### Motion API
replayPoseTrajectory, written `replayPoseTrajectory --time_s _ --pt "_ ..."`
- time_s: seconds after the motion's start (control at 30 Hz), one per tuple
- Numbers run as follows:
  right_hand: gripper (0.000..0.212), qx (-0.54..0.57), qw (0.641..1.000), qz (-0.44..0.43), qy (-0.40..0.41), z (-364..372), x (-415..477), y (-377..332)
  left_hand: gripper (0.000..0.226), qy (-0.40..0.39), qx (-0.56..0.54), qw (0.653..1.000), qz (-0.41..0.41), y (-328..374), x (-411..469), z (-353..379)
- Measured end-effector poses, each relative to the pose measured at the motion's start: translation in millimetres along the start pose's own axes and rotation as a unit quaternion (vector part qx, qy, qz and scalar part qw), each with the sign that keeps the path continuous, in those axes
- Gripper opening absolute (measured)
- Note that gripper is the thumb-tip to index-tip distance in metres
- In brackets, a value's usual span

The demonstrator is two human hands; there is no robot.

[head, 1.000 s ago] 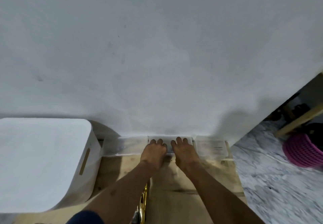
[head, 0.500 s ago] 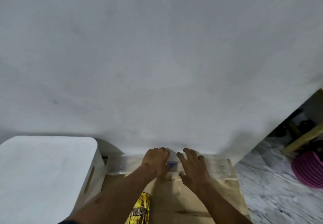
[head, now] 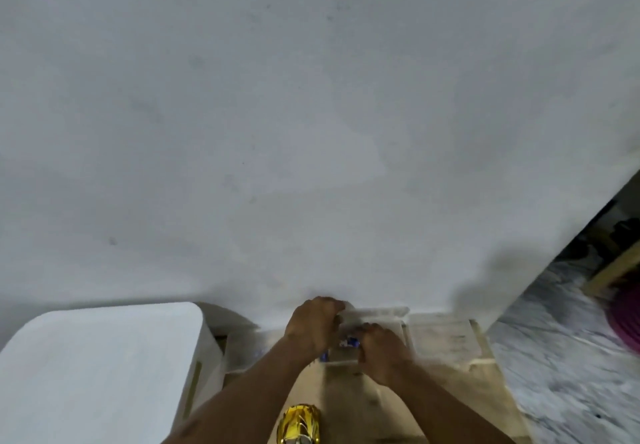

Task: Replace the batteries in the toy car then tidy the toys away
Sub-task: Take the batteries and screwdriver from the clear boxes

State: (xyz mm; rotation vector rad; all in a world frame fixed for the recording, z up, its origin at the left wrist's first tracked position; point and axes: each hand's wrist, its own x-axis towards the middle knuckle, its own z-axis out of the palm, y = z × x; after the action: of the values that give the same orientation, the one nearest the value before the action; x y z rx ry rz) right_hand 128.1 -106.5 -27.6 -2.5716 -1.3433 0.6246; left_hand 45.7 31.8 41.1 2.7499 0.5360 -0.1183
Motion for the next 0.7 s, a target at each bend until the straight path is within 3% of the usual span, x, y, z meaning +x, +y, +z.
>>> replayPoseTrajectory --time_s 0.23,0.47,0.57,0.7 --pt "0.043 -0.081 0.996 0.027 -0.032 27.8 2.1 -21.2 0.039 -0.004 -0.004 1.0 0.008 -9.5 4.7 4.1" --pt "0.049 0.044 0.996 0.074 -0.033 38.7 12.4 -64.9 0.034 0.002 0.01 1.0 0.018 -14.1 7.5 6.1" --pt "0.052 0.032 0.996 0.077 0.005 43.8 11.9 -64.9 0.03 0.008 0.005 1.0 0.021 -14.2 6.5 5.8" --pt "0.044 0.056 0.994 0.09 -0.01 36.9 11.0 -65.0 0.022 0.014 0.007 0.999 0.033 -15.1 5.4 5.1"
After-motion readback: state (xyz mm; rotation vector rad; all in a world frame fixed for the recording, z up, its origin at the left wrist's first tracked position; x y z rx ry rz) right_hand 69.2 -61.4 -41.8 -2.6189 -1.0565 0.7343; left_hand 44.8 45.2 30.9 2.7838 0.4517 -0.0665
